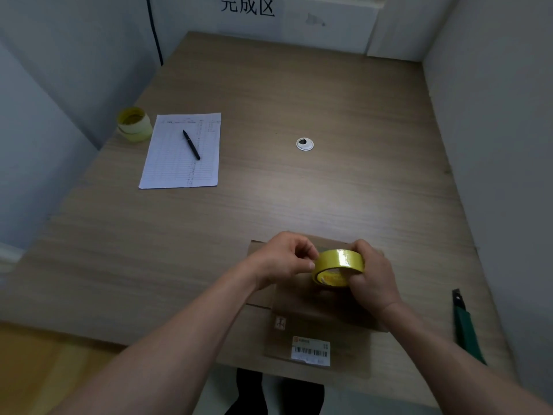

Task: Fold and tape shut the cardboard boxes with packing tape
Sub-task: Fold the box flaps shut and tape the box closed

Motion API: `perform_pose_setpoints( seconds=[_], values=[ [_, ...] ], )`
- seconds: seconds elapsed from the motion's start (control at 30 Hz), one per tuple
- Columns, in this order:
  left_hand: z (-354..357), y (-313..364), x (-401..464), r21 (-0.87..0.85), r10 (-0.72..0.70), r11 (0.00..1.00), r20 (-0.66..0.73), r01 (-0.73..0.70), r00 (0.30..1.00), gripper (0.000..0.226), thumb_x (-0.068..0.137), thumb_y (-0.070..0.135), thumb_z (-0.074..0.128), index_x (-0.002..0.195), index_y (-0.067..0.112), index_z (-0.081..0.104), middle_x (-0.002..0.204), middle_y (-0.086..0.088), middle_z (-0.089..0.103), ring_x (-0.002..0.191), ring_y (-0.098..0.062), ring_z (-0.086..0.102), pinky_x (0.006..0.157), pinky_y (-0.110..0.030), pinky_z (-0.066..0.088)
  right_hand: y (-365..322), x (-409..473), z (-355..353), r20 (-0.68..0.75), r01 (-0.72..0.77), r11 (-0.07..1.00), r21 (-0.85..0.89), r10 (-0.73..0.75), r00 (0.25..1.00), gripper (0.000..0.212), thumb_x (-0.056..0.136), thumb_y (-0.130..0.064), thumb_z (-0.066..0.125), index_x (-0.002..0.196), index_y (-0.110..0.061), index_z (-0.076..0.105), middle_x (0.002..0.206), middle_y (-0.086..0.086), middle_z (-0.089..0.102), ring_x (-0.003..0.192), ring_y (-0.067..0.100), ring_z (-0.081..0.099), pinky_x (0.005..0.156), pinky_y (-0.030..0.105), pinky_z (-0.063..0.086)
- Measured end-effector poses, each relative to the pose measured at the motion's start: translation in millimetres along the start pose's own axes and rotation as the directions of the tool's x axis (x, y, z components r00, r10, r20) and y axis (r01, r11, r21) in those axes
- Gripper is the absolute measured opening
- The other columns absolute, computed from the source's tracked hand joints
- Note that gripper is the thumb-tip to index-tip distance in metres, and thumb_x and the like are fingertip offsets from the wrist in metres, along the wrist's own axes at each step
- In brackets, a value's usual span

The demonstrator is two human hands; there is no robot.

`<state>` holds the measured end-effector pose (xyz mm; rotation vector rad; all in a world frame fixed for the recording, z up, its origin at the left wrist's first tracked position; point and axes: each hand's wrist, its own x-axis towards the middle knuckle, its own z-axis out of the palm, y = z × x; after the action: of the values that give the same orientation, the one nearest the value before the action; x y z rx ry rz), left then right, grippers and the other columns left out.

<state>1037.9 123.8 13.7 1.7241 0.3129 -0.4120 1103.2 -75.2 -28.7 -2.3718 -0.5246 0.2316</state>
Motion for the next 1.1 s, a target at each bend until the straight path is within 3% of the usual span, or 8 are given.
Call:
perform_pose_setpoints(
  seconds=[0.1,0.2,0.37,0.43,0.53,0.67,0.87,1.1],
  values=[
    [0,-9,2,-0.093,-0.037,0.995,-0.107,0.027,0.994,0.021,0.086,-0.007,0.063,0.081,0.013,0.064,0.076,-0.006,0.062,0.073,-0.018,0.059,0.074,-0.036,0.053,4,-3,-3,0.031,-0.011,0.997,0.078,0.008,0.999,0.031,0.068,-0.017,0.078,0.078,-0.027,0.051,0.075,-0.01,0.055,0.071,0.006,0.051,0.057,0.025,0.038],
    [0,-22,2,-0.171,-0.13,0.981,-0.219,0.093,0.967,0.023,0.087,-0.009,0.06,0.079,0.013,0.062,0.071,-0.007,0.061,0.058,-0.014,0.061,0.06,-0.031,0.055,4,-7,-4,0.06,0.022,0.981,0.192,-0.034,0.998,0.024,0.069,-0.02,0.075,0.077,-0.031,0.054,0.077,-0.01,0.057,0.074,-0.002,0.053,0.059,0.014,0.039],
    [-8,-34,1,-0.147,-0.165,0.982,-0.341,0.121,0.925,0.027,0.086,-0.01,0.06,0.074,0.014,0.061,0.066,-0.006,0.059,0.051,-0.013,0.055,0.053,-0.026,0.048,0,-13,2,-0.066,0.134,0.988,0.075,-0.129,0.989,0.017,0.075,-0.021,0.065,0.084,-0.024,0.05,0.078,-0.011,0.05,0.074,0.008,0.046,0.06,0.022,0.036],
    [-13,-36,-2,-0.159,-0.173,0.98,-0.356,0.123,0.918,0.027,0.085,-0.012,0.06,0.074,0.014,0.06,0.066,-0.006,0.058,0.051,-0.014,0.055,0.052,-0.026,0.047,-2,-14,3,-0.1,0.157,0.986,0.051,-0.151,0.983,0.023,0.069,-0.022,0.066,0.087,-0.021,0.052,0.079,-0.006,0.049,0.075,0.014,0.043,0.063,0.024,0.038],
    [-19,-42,-4,-0.214,-0.202,0.968,-0.372,0.128,0.906,0.029,0.084,-0.015,0.058,0.075,0.013,0.057,0.065,-0.006,0.056,0.045,-0.011,0.054,0.051,-0.025,0.046,-5,-12,4,-0.05,0.217,0.976,-0.015,-0.217,0.975,0.02,0.07,-0.022,0.068,0.081,-0.02,0.052,0.077,-0.004,0.049,0.07,0.01,0.035,0.065,0.014,0.031],
    [-26,-53,-3,-0.253,-0.253,0.953,-0.375,0.164,0.892,0.028,0.086,-0.014,0.057,0.079,0.012,0.054,0.069,-0.007,0.053,0.052,-0.017,0.053,0.051,-0.026,0.045,-3,-16,11,0.015,0.179,0.983,-0.035,-0.178,0.984,0.029,0.083,-0.017,0.076,0.077,-0.016,0.048,0.069,-0.009,0.042,0.062,0.012,0.038,0.056,0.031,0.031],
    [-21,-63,10,-0.228,-0.26,0.957,-0.391,0.181,0.883,0.026,0.086,-0.013,0.057,0.08,0.013,0.055,0.07,-0.009,0.056,0.054,-0.019,0.056,0.055,-0.029,0.047,-3,-19,17,0.011,0.185,0.978,-0.095,-0.185,0.983,0.026,0.083,-0.014,0.072,0.079,-0.013,0.046,0.067,-0.014,0.038,0.059,0.015,0.039,0.058,0.03,0.027],
    [-13,-73,25,-0.11,-0.235,0.972,-0.418,0.207,0.878,0.024,0.084,-0.007,0.063,0.078,0.015,0.056,0.072,-0.004,0.059,0.06,-0.018,0.059,0.062,-0.03,0.053,-7,-15,15,0.022,0.225,0.967,-0.12,-0.224,0.974,0.025,0.076,-0.028,0.061,0.079,-0.024,0.036,0.068,-0.019,0.034,0.06,0.017,0.038,0.054,0.029,0.024]
  ],
)
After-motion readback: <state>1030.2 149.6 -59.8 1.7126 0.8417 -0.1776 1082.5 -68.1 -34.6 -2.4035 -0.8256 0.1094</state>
